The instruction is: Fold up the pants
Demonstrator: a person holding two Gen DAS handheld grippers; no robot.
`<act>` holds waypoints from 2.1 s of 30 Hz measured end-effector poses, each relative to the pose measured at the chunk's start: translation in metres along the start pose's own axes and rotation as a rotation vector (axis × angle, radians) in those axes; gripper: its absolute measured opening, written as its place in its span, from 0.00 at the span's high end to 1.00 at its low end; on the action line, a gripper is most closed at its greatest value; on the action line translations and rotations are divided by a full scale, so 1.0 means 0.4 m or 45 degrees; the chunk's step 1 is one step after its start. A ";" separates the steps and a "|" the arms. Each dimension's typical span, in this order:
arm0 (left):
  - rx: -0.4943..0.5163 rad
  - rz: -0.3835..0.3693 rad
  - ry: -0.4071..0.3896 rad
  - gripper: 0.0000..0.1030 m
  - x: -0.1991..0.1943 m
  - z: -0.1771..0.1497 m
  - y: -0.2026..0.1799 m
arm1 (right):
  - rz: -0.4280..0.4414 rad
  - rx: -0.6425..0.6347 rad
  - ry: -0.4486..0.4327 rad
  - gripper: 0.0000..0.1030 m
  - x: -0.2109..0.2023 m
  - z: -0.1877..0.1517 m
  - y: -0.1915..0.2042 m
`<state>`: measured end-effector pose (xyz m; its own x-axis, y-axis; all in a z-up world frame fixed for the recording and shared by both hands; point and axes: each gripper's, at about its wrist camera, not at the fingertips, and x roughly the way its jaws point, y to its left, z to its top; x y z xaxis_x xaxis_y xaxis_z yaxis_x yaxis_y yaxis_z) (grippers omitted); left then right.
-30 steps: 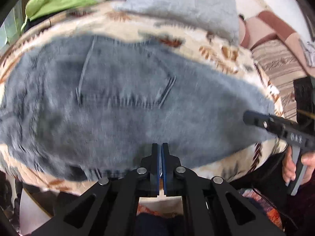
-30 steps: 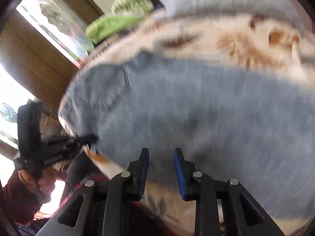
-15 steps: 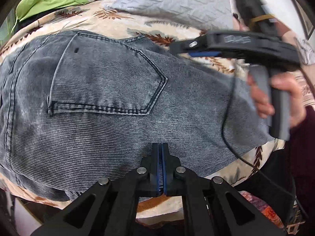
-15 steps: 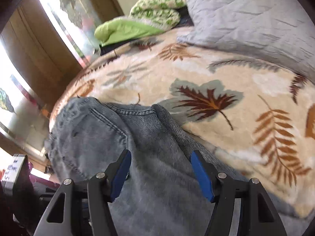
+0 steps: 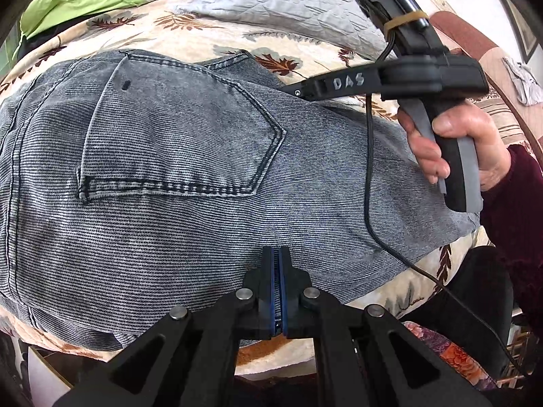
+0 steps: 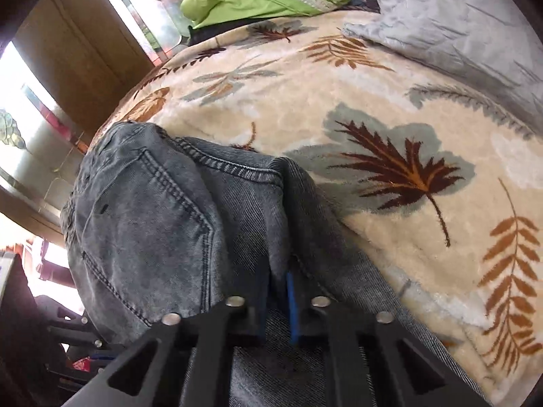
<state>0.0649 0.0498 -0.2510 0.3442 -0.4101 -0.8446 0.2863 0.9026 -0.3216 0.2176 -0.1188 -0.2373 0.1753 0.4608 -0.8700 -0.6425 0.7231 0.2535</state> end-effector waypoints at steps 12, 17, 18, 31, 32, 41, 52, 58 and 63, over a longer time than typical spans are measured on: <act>-0.051 0.003 0.023 0.96 -0.001 0.005 0.009 | -0.473 -0.163 -0.148 0.99 0.026 0.023 0.045; -0.054 0.022 0.030 0.96 -0.023 -0.006 0.012 | -0.552 -0.094 -0.180 1.00 0.039 0.044 0.013; -0.049 0.030 0.029 0.96 -0.027 -0.011 0.011 | -0.600 -0.070 -0.178 1.00 0.044 0.049 -0.001; -0.156 0.396 -0.259 0.96 -0.221 0.091 0.149 | -0.345 0.420 -0.308 0.97 -0.184 -0.106 -0.115; -0.170 0.447 -0.222 0.96 -0.211 0.089 0.169 | -0.359 0.429 -0.290 0.97 -0.188 -0.134 -0.118; -0.018 0.707 -0.048 0.92 -0.125 -0.009 0.208 | -0.512 0.737 -0.198 0.98 -0.273 -0.417 -0.280; 0.015 0.813 0.013 0.95 -0.118 -0.022 0.154 | -0.359 1.314 -0.470 0.98 -0.465 -0.688 -0.510; -0.101 0.793 -0.013 0.96 -0.155 0.000 0.127 | -0.335 1.282 -0.571 0.95 -0.514 -0.699 -0.495; 0.007 0.752 -0.136 0.96 -0.198 0.039 -0.013 | -0.319 1.175 -0.489 0.95 -0.457 -0.625 -0.454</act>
<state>0.0500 0.0754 -0.1759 0.5345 0.1499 -0.8318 0.0234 0.9811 0.1918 0.1158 -0.4632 -0.2299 0.5560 0.2587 -0.7899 0.2401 0.8598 0.4506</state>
